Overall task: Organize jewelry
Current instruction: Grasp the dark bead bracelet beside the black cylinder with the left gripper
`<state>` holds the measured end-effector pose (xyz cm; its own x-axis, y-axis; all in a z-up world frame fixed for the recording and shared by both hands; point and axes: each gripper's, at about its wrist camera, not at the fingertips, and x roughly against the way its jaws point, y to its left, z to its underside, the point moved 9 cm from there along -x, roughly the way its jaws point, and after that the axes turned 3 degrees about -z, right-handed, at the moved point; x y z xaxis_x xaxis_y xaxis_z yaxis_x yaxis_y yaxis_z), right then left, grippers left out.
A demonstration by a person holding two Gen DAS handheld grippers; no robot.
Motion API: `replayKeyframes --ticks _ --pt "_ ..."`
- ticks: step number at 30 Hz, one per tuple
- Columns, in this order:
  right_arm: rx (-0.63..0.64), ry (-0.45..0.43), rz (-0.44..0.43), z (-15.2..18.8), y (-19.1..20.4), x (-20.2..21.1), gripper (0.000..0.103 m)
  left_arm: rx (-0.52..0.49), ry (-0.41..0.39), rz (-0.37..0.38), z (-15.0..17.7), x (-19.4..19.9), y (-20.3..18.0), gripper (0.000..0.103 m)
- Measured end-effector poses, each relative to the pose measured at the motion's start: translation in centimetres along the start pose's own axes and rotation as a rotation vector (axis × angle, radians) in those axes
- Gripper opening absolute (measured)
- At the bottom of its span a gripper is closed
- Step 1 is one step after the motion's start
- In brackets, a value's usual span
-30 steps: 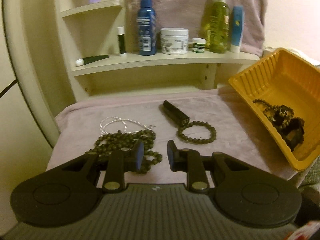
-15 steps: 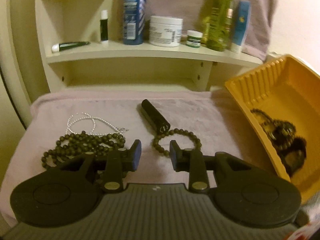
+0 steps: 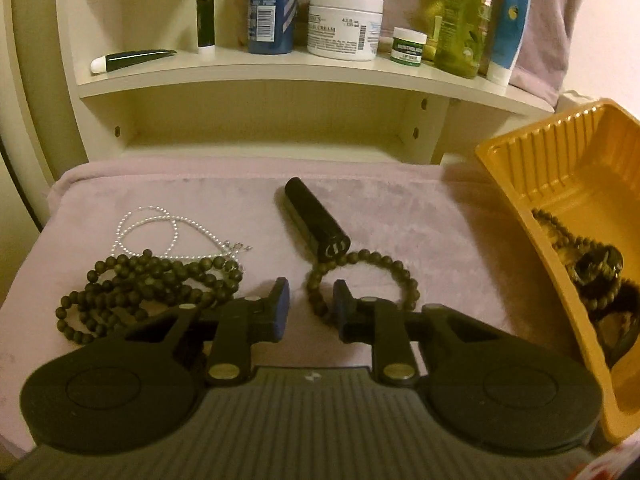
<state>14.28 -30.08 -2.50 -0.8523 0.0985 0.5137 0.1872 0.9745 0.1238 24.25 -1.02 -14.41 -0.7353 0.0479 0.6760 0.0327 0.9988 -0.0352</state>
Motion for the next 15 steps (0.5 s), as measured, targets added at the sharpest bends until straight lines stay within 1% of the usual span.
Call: replayKeyframes --ticks 1,2,7,15 --pt "0.001 0.000 0.000 0.0 0.0 0.0 0.009 -0.004 0.000 0.001 0.1 0.1 0.1 0.014" --pt "0.002 -0.001 0.000 0.0 0.0 0.0 0.009 -0.008 0.002 0.005 0.1 0.3 0.1 0.006" --pt "0.003 -0.004 -0.003 -0.1 0.0 0.1 0.009 -0.018 0.001 0.016 0.1 1.0 0.5 0.006" --pt "0.002 -0.009 -0.007 0.0 0.2 0.2 0.009 -0.069 -0.047 0.020 -1.6 3.5 0.4 0.006"
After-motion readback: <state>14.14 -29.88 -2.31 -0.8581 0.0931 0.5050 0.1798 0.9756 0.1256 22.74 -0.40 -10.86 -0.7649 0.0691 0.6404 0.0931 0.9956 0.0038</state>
